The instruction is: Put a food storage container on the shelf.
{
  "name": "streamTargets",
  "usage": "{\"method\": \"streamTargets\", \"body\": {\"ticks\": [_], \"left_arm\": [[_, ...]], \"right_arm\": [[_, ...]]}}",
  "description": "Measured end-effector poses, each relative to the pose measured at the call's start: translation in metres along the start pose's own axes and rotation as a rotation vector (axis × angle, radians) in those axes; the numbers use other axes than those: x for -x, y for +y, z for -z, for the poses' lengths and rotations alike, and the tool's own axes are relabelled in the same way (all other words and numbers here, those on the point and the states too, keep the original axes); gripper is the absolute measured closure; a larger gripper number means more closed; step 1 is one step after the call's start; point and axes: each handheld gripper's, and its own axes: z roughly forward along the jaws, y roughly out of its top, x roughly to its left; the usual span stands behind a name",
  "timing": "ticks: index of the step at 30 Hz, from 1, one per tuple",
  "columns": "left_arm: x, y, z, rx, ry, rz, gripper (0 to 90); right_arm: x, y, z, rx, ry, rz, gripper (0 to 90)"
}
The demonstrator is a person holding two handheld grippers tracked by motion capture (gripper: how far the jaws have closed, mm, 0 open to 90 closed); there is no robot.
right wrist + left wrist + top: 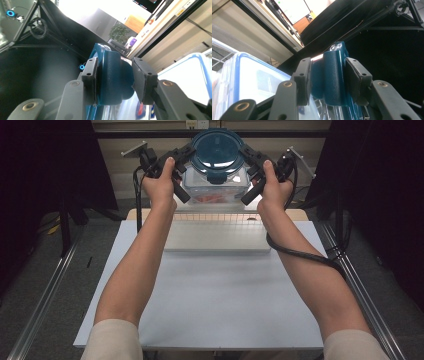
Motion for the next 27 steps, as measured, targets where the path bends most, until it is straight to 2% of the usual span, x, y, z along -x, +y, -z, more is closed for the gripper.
{"method": "streamTargets", "body": {"ticks": [5,9,10,12,15,17,19,20,22,23,27], "left_arm": [[-0.003,0.003,-0.008,0.018,0.023,0.026,58.1],[-0.006,0.005,-0.012,-0.002,0.051,0.031,58.1],[-0.007,0.004,-0.015,0.014,0.053,0.048,58.1],[-0.007,0.003,-0.015,-0.005,0.066,0.045,58.1],[-0.011,0.002,-0.018,0.006,0.067,0.046,58.1],[-0.014,0.003,-0.018,-0.017,0.077,0.046,58.1],[-0.013,0.002,-0.022,0.027,0.069,0.043,58.0],[-0.014,0.002,-0.022,0.024,0.071,0.04,58.0],[-0.015,0.004,-0.024,0.012,0.082,0.061,57.8],[-0.016,0.004,-0.024,0.019,0.079,0.054,57.6],[-0.019,0.004,-0.027,0.026,0.083,0.073,57.0]], "right_arm": [[0.003,0.003,-0.01,-0.002,-0.028,-0.029,58.9],[0.008,0.004,-0.014,-0.001,-0.049,-0.056,58.9],[0.009,0.005,-0.015,-0.005,-0.053,-0.061,58.9],[0.012,0.005,-0.016,0.001,-0.058,-0.074,58.9],[0.016,0.005,-0.017,-0.003,-0.066,-0.073,58.9],[0.019,0.005,-0.018,-0.01,-0.072,-0.078,58.9],[0.02,0.005,-0.019,0.002,-0.069,-0.1,58.9],[0.02,0.005,-0.021,0.002,-0.07,-0.1,58.9],[0.022,0.005,-0.023,0.006,-0.076,-0.109,58.8],[0.022,0.005,-0.024,0.006,-0.078,-0.116,58.7],[0.024,0.005,-0.028,0.008,-0.086,-0.133,58.2]]}}
